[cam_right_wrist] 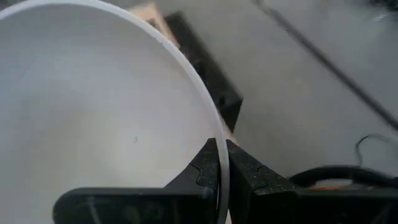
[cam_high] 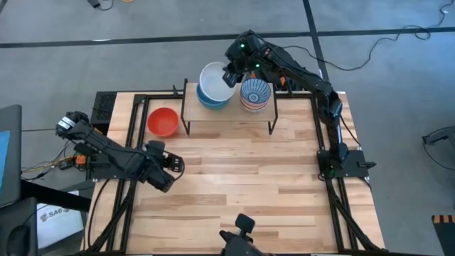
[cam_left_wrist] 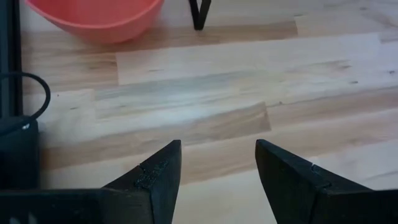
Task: Place and stack bowls onto a shelf
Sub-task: Stack the white bowl on top of the blue bowl
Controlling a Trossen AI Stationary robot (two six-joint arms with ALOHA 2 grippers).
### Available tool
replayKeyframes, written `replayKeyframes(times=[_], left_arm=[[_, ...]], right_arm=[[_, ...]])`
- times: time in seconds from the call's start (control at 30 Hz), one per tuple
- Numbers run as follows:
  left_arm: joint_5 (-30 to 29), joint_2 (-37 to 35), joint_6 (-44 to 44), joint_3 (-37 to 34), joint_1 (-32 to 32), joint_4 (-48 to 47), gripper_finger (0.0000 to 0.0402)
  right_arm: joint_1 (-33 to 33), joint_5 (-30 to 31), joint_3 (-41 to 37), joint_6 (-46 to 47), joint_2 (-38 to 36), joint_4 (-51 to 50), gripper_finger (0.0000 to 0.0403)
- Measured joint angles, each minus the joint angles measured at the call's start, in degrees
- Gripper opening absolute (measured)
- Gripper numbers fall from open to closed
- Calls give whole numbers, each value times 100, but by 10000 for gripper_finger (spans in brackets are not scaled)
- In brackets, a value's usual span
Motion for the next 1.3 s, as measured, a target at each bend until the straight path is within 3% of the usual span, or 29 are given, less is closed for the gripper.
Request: replayKeyframes(times=[0.27, 0.83, 1.03, 1.3], left_arm=[[17, -2, 277, 0, 192, 198, 190], [50, -2, 69, 0, 188, 298, 190], [50, -2, 37, 0, 205, 193, 190], [9, -2, -173, -2, 215, -111, 190]], right_arm=[[36, -391, -9, -10, 291, -139, 57], [-59, -628, 122, 70, 229, 493, 189], [-204, -1725, 114, 610, 255, 1252, 182], [-320, -1791, -23, 539, 275, 1372, 154]])
